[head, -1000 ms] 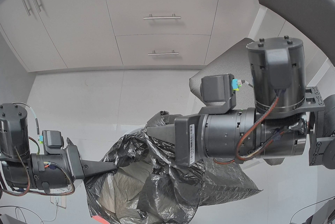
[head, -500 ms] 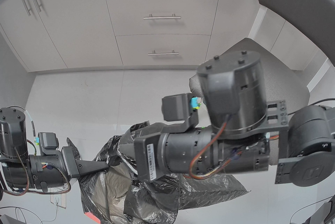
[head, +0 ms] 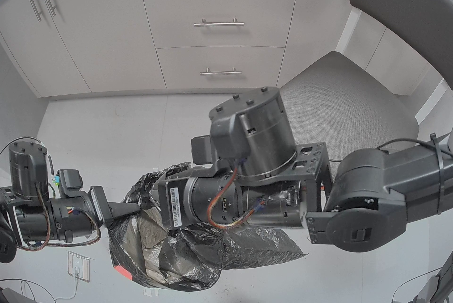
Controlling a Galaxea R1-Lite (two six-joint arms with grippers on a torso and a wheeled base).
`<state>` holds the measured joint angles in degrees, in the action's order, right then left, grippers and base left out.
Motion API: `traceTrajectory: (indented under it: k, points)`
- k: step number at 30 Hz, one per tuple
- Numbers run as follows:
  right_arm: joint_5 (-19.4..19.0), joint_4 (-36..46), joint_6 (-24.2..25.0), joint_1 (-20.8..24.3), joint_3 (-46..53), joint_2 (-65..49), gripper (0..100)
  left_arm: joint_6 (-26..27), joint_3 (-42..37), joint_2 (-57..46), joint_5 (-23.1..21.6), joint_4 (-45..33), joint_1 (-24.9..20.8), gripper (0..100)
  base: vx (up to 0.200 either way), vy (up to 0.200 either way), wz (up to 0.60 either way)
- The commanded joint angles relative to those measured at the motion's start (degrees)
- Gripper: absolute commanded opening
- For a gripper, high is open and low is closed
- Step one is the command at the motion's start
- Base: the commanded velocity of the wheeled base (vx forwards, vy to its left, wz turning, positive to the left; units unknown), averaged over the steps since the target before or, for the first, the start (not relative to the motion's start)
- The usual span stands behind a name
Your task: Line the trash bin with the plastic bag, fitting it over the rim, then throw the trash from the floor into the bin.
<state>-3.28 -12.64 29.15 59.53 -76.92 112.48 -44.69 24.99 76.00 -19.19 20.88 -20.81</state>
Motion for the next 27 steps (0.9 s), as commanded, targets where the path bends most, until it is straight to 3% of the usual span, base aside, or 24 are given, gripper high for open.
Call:
traceTrajectory:
  k: [1,7,19,23,27]
  points:
    - [0.4,0.0,0.0,-2.3,-0.9,3.4,0,0.6,0.1,8.7,0.0,4.3,3.7,0,0.0,0.0,0.0]
    - [3.5,-0.3,-0.4,-5.0,-2.6,6.8,0,5.9,0.3,17.5,0.0,11.1,6.9,0,0.0,0.0,0.0]
    - [4.2,-0.2,-0.4,-8.2,-5.4,9.7,0,6.5,2.4,28.2,0.1,20.1,7.8,0,0.0,0.0,0.0]
    - [7.8,-0.3,-0.4,-10.0,-5.6,10.7,0,6.7,3.2,33.7,0.2,24.8,7.8,0,0.0,0.0,0.0]
    - [7.9,-0.3,-0.1,-11.1,-5.2,11.1,0,6.8,4.6,39.2,0.2,30.1,7.8,0,0.0,0.0,0.0]
